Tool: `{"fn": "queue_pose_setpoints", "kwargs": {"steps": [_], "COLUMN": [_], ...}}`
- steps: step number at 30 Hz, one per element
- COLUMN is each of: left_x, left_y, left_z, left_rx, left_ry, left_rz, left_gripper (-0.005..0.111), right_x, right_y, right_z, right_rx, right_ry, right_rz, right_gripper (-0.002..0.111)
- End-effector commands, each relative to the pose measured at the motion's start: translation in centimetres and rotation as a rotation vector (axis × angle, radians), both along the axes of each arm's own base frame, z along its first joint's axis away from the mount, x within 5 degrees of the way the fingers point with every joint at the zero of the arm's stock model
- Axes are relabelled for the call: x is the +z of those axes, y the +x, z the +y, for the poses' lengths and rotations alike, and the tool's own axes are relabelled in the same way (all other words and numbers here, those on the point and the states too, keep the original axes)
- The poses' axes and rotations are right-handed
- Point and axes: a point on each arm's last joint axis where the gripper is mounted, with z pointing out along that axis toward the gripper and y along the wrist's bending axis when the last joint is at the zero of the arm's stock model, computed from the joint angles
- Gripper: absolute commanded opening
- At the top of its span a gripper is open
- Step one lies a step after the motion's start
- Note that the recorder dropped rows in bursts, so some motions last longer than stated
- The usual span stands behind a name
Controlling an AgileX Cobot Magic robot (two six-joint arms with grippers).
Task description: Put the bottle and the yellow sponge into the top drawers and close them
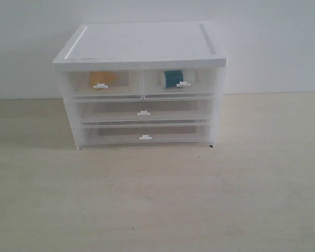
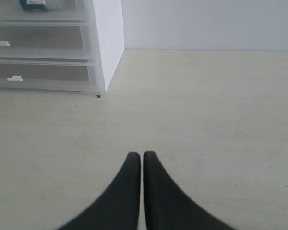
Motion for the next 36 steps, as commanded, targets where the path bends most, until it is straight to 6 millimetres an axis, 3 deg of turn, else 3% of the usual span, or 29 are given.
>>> {"fn": "queue_pose_setpoints", "kwargs": {"steps": [1,8,36], "left_x": [-2.1,-4.1,-4.3], "left_y": [0.5,0.9,0.9], "left_z": [0.1,0.2,0.2], "left_rx": [0.049,0.095,0.113], "left_ry": [-0.01,-0.037,-0.072], "left_rz": [0.017,0.033,0.059], "left_gripper": [0.004,0.004,0.004], "right_x": [0.1,0.1,0.1], "right_y": [0.0,0.0,0.0], "right_z": [0.0,0.0,0.0], "right_rx": [0.0,0.0,-0.001], "right_ry": [-0.005,-0.005,-0.003], "right_rz": [-0.008,-0.008,-0.008], "right_gripper": [0.0,0.0,0.0]}}
